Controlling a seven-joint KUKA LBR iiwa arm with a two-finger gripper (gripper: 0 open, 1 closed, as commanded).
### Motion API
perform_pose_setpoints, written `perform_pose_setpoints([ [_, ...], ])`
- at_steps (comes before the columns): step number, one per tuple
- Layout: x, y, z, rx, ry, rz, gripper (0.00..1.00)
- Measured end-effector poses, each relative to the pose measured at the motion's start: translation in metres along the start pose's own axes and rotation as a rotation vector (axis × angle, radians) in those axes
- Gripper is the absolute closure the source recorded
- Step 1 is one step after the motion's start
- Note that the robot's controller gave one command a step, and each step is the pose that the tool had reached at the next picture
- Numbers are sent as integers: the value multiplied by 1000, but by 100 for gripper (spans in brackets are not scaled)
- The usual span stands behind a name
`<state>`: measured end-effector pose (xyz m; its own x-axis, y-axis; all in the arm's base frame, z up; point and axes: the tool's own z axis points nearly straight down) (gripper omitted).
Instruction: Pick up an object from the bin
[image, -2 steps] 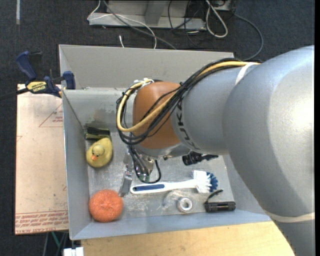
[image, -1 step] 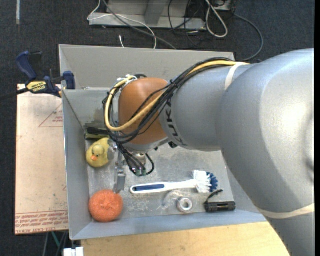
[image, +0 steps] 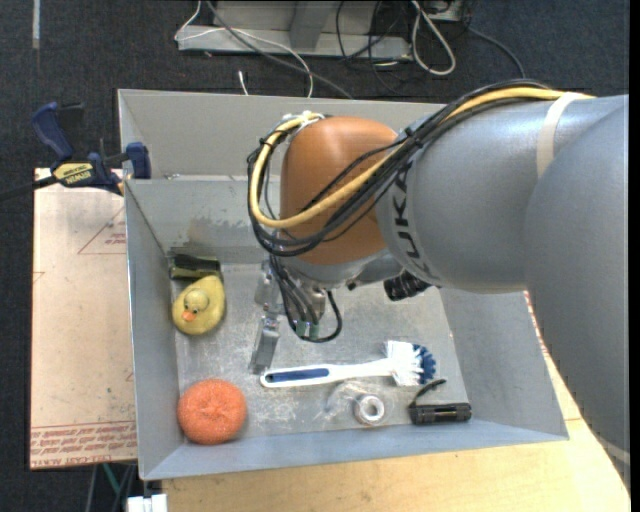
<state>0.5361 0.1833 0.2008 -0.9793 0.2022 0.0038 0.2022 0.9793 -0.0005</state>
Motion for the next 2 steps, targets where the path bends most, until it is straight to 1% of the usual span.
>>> perform_pose_setpoints([
  [1, 20, 10, 44, -5, -6, -170, 0],
  [2, 20, -6, 43, -5, -9, -159, 0],
])
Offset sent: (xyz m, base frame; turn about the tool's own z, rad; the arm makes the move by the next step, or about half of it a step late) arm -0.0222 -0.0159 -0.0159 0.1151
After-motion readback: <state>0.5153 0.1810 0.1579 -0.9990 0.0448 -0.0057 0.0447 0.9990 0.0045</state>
